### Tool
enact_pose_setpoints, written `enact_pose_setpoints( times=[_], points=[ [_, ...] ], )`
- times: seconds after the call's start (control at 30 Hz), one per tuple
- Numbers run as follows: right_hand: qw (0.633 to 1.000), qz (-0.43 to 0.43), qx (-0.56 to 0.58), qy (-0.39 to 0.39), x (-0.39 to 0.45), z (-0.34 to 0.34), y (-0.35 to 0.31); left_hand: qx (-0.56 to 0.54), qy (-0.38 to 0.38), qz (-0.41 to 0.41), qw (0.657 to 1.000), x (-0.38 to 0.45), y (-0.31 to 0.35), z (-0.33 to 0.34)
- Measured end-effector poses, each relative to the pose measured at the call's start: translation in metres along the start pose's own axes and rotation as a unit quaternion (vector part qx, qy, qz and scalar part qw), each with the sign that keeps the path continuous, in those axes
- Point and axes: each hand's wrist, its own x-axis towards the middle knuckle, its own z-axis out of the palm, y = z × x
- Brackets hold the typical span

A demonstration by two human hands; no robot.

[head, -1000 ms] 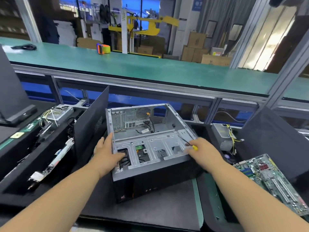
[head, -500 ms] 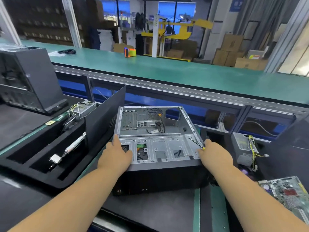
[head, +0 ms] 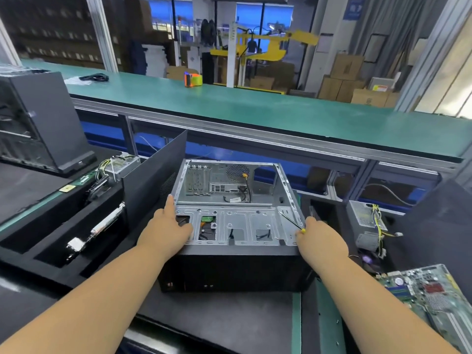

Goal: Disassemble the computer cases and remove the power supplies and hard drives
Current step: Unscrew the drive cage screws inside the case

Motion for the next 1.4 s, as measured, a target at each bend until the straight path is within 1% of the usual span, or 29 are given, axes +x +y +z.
enact_pose_setpoints(
  times=[0.2, 0.43, 0.63, 0.8, 0.9, 1.03, 1.2, 1.23, 1.3, 1.4],
  points=[
    [0.999, 0.037, 0.022, 0.015, -0.013, 0.006, -0.011, -0.029, -0.021, 0.037, 0.999, 0.018, -0.016, -0.006],
    [0.996, 0.081, 0.025, 0.028, -0.037, 0.006, -0.027, -0.029, -0.043, 0.082, 0.995, 0.038, -0.027, -0.012],
    [0.994, 0.108, 0.006, 0.022, -0.052, 0.005, -0.041, -0.033, -0.066, 0.109, 0.991, 0.048, -0.033, -0.018],
    [0.992, 0.124, 0.001, 0.030, -0.062, 0.006, -0.046, -0.010, -0.076, 0.119, 0.990, 0.048, -0.035, -0.019],
    [0.991, 0.127, -0.010, 0.030, -0.067, 0.005, -0.048, 0.027, -0.075, 0.120, 0.990, 0.046, -0.034, -0.018],
    [0.989, 0.145, -0.017, 0.005, -0.068, 0.001, -0.052, 0.095, -0.061, 0.120, 0.986, 0.042, -0.030, -0.017],
    [0.975, 0.201, 0.051, -0.076, -0.057, -0.020, -0.054, 0.124, -0.054, 0.129, 0.982, 0.041, -0.030, -0.015],
    [0.973, 0.212, 0.058, -0.074, -0.056, -0.024, -0.057, 0.127, -0.050, 0.132, 0.982, 0.041, -0.030, -0.015],
    [0.971, 0.223, 0.081, -0.038, -0.053, -0.027, -0.064, 0.129, -0.044, 0.139, 0.981, 0.041, -0.031, -0.015],
    [0.970, 0.213, 0.114, 0.011, -0.050, -0.029, -0.080, 0.123, -0.040, 0.146, 0.981, 0.043, -0.032, -0.014]
  ],
)
